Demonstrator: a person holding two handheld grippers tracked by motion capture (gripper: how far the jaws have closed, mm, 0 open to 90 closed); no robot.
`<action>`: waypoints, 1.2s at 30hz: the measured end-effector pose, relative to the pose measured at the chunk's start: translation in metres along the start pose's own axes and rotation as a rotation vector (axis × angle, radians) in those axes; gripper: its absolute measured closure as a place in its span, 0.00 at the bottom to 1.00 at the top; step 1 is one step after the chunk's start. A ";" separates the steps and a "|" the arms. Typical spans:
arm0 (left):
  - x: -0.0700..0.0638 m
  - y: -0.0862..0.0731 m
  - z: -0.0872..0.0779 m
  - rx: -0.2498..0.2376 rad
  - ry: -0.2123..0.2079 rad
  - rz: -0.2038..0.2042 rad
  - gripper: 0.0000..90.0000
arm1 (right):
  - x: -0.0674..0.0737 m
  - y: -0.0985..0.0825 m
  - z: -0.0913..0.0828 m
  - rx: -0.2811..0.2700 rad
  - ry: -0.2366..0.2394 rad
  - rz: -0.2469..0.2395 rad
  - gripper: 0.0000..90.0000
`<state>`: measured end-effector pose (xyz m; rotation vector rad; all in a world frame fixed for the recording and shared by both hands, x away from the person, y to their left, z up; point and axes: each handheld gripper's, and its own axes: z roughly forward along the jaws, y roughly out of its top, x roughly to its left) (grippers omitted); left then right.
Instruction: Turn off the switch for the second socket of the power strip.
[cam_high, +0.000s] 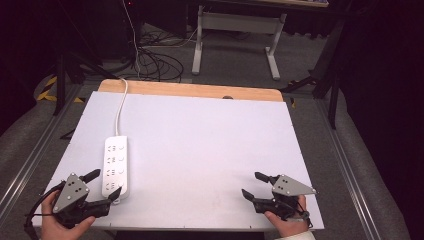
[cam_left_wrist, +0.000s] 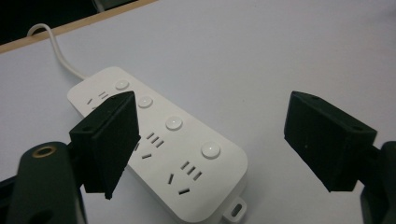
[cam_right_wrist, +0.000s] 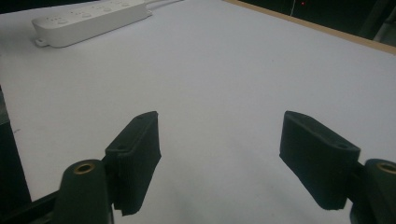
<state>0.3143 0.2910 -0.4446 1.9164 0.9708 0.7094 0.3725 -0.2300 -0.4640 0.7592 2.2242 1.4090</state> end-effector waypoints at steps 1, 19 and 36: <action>0.000 0.001 -0.001 0.003 -0.008 -0.005 0.22 | 0.000 0.000 0.000 0.001 0.000 -0.001 0.33; 0.005 0.023 -0.002 0.013 0.004 -0.029 0.35 | 0.001 -0.001 0.001 0.017 0.006 -0.005 0.34; 0.018 0.043 0.005 0.004 -0.004 -0.052 0.38 | 0.001 -0.002 0.002 0.022 0.007 -0.003 0.34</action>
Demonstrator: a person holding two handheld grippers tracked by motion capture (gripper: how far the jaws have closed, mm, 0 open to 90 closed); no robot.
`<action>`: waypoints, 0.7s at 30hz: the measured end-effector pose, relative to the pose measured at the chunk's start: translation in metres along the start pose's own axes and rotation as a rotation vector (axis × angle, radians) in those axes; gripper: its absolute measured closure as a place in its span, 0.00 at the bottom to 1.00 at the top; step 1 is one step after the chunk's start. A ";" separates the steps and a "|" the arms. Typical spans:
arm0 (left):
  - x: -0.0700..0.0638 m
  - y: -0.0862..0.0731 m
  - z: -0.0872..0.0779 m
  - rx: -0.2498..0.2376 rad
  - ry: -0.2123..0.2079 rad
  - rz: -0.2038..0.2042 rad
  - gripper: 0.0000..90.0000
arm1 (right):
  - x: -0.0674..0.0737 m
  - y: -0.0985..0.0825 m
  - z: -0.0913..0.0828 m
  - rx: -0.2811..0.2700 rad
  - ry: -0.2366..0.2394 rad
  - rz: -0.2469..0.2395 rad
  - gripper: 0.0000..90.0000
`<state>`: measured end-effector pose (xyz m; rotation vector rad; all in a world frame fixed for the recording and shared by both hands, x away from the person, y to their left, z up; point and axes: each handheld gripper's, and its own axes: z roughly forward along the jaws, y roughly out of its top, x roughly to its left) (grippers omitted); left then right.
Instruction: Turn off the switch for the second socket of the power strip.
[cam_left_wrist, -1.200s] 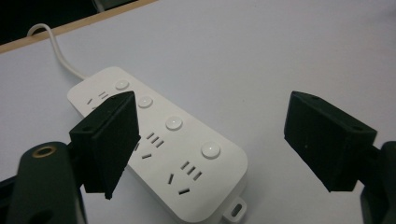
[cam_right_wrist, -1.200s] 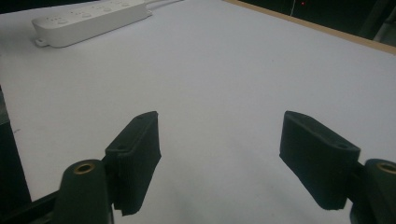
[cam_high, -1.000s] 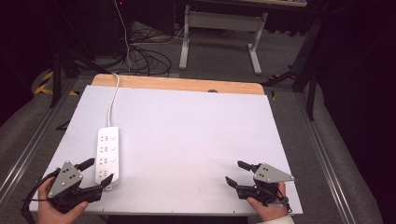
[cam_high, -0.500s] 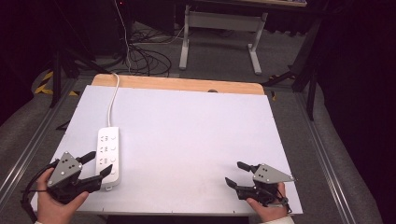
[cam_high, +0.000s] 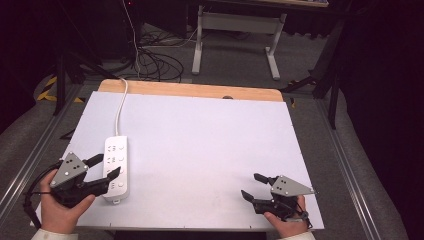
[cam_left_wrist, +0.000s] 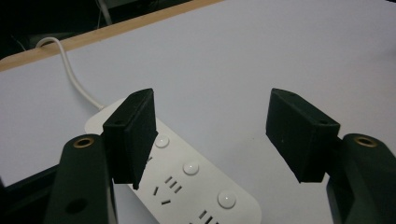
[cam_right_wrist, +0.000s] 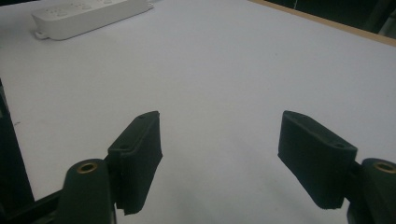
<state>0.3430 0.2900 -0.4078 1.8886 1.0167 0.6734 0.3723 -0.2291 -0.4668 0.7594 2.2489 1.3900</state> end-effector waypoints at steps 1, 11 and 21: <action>0.001 0.002 0.000 -0.001 0.005 0.007 0.38 | 0.000 0.000 0.000 0.001 0.000 -0.002 0.34; 0.002 0.014 0.007 0.011 0.029 0.037 0.37 | 0.000 -0.001 0.001 0.003 0.003 0.004 0.34; 0.007 0.020 0.015 0.013 0.019 0.017 0.38 | 0.000 -0.001 0.001 0.003 0.004 0.002 0.34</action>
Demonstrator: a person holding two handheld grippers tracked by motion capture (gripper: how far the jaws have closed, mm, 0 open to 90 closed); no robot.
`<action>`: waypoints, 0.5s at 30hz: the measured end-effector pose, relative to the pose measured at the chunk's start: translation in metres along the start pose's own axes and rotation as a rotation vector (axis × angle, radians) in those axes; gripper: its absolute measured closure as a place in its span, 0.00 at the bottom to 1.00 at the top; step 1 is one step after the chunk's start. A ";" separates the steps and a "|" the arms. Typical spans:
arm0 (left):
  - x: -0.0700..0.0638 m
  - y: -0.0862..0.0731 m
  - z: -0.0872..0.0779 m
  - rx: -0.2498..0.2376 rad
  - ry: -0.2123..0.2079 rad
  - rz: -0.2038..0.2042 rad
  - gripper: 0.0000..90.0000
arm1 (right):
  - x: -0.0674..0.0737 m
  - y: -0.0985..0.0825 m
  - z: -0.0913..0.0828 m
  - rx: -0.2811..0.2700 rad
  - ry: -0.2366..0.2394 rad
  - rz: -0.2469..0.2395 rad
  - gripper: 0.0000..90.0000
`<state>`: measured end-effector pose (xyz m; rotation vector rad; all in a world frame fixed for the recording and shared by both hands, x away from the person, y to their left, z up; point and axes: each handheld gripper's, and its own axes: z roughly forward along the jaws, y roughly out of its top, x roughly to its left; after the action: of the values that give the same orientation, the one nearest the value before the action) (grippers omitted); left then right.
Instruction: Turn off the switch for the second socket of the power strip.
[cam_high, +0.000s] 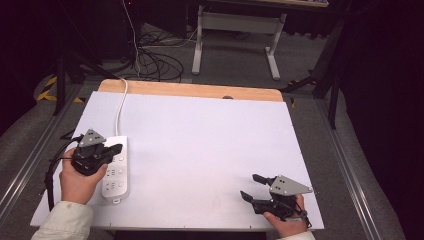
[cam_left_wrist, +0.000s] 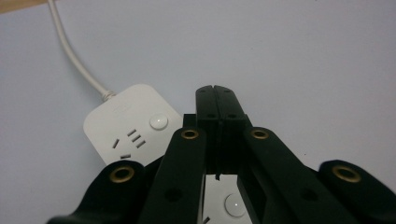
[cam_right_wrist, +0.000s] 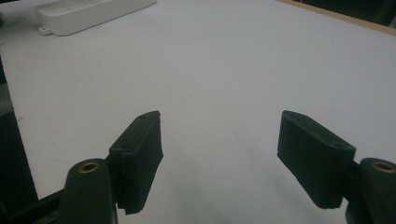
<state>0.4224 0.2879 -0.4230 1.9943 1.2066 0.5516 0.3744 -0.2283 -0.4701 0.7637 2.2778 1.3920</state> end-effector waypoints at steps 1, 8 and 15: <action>0.001 -0.001 0.002 0.012 0.000 -0.001 1.00 | 0.000 0.000 0.000 0.001 -0.001 0.001 0.35; 0.003 -0.004 0.011 0.067 0.004 -0.011 1.00 | 0.000 0.000 0.000 0.001 0.000 -0.001 0.35; 0.004 -0.004 0.018 0.115 0.017 -0.006 1.00 | 0.000 0.000 0.000 0.002 0.000 -0.001 0.35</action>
<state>0.4334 0.2862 -0.4377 2.0850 1.2793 0.5075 0.3745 -0.2287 -0.4701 0.7628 2.2790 1.3893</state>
